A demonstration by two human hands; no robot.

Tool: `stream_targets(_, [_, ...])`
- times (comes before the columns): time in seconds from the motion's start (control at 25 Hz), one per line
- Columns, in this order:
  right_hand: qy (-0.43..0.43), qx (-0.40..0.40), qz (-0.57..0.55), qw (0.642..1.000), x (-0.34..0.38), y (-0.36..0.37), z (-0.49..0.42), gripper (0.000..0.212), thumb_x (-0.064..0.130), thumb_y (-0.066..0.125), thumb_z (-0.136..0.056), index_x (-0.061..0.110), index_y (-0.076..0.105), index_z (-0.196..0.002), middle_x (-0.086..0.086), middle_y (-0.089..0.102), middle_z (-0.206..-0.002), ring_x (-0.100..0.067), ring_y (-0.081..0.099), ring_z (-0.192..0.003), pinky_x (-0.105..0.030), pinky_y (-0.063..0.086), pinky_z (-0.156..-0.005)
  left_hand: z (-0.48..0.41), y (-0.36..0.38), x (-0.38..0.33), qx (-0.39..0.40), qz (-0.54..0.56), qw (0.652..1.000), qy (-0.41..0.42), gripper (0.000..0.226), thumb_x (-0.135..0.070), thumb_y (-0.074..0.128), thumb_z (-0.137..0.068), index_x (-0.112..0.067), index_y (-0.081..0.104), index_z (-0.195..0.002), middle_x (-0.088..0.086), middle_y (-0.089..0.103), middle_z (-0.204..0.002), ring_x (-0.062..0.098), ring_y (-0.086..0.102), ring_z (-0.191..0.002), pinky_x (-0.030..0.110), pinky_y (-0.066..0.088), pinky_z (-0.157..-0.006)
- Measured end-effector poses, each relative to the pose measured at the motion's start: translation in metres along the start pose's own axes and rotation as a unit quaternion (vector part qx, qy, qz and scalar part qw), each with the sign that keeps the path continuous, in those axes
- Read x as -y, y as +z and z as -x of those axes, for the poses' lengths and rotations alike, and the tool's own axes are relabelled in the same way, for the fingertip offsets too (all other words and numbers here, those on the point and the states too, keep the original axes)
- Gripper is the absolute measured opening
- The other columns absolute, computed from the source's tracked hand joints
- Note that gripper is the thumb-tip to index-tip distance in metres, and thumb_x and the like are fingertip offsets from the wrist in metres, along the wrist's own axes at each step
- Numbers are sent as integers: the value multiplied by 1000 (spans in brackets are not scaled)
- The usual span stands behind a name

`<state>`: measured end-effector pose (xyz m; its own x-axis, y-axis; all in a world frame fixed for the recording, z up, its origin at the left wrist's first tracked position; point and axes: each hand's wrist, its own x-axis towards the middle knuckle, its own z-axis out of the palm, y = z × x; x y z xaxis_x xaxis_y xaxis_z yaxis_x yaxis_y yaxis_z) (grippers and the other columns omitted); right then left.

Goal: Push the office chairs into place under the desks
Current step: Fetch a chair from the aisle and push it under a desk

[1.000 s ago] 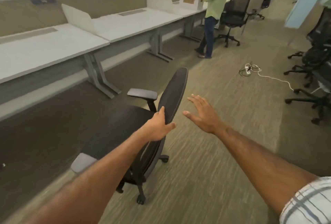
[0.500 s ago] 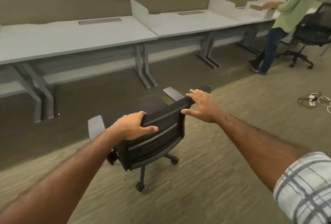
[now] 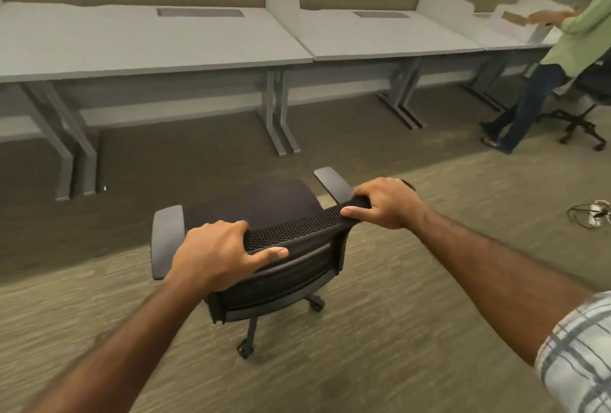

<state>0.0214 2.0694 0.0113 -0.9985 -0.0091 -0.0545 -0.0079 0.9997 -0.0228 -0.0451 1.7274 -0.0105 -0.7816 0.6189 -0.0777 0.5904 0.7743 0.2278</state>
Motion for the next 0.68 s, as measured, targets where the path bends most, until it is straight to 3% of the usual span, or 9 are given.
stream_targets(0.12, [-9,-26,5,1000,-6,-2,-30,98,97,16,-71,21,75,-90,1,71,-81,-22,64,-77,-41,54,-73,-17,-7,10,-1,9,1000,-9,101,-109,8,-58,-32,61,-95,-12,65,-78,8,60,-71,31,45,-57])
stream_targets(0.28, [-60,-35,14,997,-11,2,-85,92,97,14,-72,24,69,-85,1,69,-81,-23,63,-78,-39,51,-70,-51,-14,26,50,35,994,-87,110,-110,5,-54,-38,65,-112,-10,72,-98,16,66,-89,37,53,-75])
stream_targets(0.4, [-112,-28,1,993,-15,3,-133,85,100,11,-73,33,62,-84,6,66,-79,-20,61,-75,-37,43,-65,-77,-18,40,74,46,984,-156,113,-113,9,-47,-38,67,-108,-12,71,-96,13,65,-86,34,48,-70])
stream_targets(0.56, [-174,-8,-7,985,-22,6,-196,82,103,10,-73,35,56,-80,7,63,-74,-15,57,-70,-37,39,-60,-103,-26,56,28,28,983,-182,113,-114,16,-46,-40,66,-116,-16,71,-93,9,63,-82,31,44,-66])
stream_targets(0.68, [-216,20,-6,976,-20,2,-246,84,105,13,-71,34,56,-82,7,60,-72,-10,52,-66,-36,36,-57,-124,-40,69,28,38,979,-200,115,-114,30,-43,-42,62,-127,-15,71,-106,9,62,-90,30,41,-73])
